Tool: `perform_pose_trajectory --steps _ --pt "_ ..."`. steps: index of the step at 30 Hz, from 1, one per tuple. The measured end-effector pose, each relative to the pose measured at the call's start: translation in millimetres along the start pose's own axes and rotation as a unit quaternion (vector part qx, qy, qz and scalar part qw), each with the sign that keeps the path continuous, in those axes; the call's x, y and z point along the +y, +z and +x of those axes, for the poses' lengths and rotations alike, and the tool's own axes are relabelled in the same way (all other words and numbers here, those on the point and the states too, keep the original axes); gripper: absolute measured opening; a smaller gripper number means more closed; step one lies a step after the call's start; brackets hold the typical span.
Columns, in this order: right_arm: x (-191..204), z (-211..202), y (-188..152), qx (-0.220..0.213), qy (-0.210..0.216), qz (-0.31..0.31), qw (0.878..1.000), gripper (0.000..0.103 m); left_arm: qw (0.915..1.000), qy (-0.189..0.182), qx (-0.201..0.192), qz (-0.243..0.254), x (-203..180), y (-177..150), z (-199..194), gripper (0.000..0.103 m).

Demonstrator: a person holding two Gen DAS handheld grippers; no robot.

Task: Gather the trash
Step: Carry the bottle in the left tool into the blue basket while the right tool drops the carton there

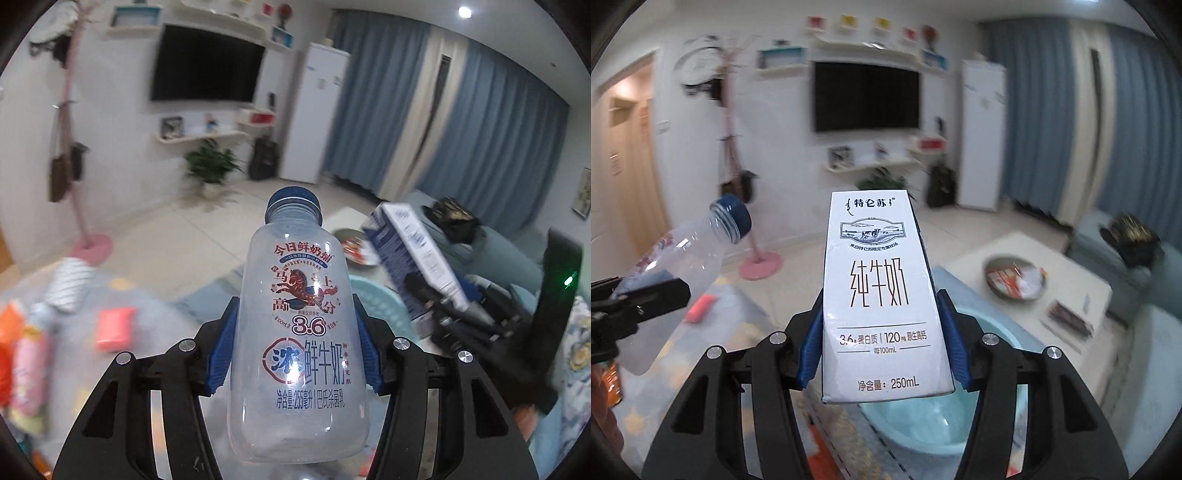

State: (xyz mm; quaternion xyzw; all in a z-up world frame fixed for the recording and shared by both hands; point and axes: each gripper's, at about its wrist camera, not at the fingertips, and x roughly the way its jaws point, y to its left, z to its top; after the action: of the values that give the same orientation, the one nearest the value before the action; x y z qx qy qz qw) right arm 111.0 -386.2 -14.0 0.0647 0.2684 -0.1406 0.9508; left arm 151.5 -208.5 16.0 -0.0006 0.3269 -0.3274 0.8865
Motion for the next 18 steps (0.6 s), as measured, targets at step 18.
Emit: perform_pose_trajectory --steps 18 --pt "-92.3 101.2 -82.0 0.187 -0.100 0.165 0.963 0.059 0.9849 -0.039 0.168 -0.013 -42.4 -30.0 183.6 0.068"
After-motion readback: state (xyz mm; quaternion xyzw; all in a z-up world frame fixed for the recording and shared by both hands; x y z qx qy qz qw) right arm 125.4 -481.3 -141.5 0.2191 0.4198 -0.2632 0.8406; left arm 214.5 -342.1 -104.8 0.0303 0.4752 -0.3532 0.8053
